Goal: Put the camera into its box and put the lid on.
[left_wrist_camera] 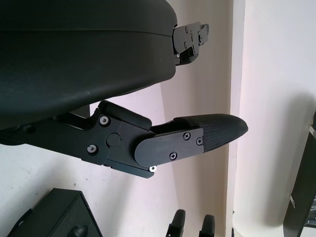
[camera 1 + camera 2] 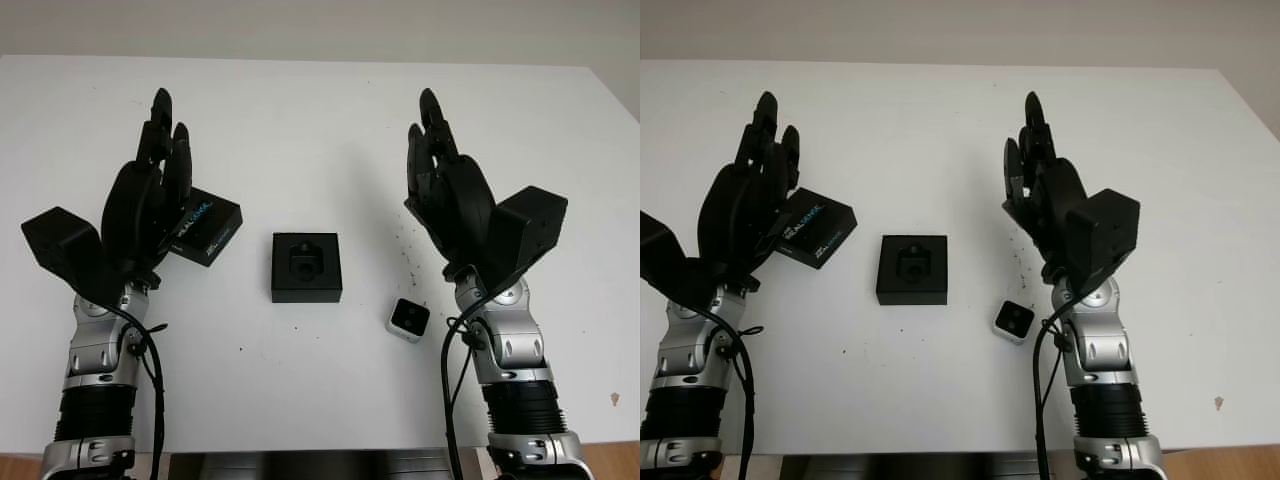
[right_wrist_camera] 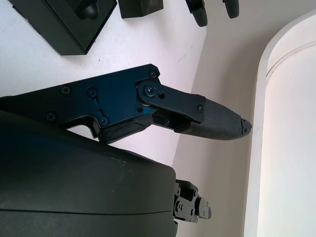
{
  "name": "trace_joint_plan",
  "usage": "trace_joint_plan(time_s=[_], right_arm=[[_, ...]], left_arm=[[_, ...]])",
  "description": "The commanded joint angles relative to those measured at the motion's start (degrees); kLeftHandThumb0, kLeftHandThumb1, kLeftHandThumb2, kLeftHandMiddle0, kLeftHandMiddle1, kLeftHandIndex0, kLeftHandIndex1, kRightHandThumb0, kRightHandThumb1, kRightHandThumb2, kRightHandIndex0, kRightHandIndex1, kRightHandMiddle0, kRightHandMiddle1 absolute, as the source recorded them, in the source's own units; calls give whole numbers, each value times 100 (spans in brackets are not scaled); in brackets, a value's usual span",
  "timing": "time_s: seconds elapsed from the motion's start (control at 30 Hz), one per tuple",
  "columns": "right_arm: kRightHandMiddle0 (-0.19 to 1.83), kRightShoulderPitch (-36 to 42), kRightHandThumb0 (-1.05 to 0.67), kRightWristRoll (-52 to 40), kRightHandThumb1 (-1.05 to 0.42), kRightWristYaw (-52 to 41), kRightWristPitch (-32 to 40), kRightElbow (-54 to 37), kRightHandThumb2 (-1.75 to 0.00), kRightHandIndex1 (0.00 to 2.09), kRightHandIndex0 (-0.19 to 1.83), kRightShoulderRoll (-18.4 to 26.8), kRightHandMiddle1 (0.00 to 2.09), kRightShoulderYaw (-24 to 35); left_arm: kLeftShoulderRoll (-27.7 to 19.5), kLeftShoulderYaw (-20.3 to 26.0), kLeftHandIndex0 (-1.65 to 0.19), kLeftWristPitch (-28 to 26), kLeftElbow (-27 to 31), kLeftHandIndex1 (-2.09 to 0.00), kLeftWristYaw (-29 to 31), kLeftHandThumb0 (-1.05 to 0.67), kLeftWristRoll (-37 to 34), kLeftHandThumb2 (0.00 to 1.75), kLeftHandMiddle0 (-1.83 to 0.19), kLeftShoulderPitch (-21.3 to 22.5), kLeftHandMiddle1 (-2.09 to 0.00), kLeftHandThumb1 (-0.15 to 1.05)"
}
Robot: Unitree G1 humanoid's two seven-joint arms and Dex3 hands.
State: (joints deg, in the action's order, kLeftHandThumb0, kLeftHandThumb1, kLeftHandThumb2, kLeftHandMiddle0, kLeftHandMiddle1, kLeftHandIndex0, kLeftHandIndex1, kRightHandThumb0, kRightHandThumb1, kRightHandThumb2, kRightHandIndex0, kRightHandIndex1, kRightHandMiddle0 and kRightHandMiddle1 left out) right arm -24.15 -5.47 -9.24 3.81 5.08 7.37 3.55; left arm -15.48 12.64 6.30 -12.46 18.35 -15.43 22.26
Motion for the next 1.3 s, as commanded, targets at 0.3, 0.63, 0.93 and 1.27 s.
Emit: trace_joint_plan(time_s=[0.3,0.63,0.93,1.27], right_arm=[[-12,78,-69,-69,-105,-58,-4,-82,-67,5,-13,49,5,62],[-1,135,-70,-230,-105,-313,290,-709,-41,10,-4,441,11,272],[-10,103,-50,-433,-96,-1432,557,-1079,-3,18,21,1695,85,540],[25,-268,-46,919,-77,-2580,-318,-1303,-5,21,36,3551,52,109]], left_arm=[[20,-6,19,28,100,0,-22,-76,-8,60,19,-15,0,105],[74,-43,19,-19,254,0,-90,-77,12,61,19,-133,0,105],[76,-29,19,-50,248,0,-112,-77,8,61,19,-125,0,105],[52,-55,19,46,132,0,-5,-77,59,63,19,-83,0,105]])
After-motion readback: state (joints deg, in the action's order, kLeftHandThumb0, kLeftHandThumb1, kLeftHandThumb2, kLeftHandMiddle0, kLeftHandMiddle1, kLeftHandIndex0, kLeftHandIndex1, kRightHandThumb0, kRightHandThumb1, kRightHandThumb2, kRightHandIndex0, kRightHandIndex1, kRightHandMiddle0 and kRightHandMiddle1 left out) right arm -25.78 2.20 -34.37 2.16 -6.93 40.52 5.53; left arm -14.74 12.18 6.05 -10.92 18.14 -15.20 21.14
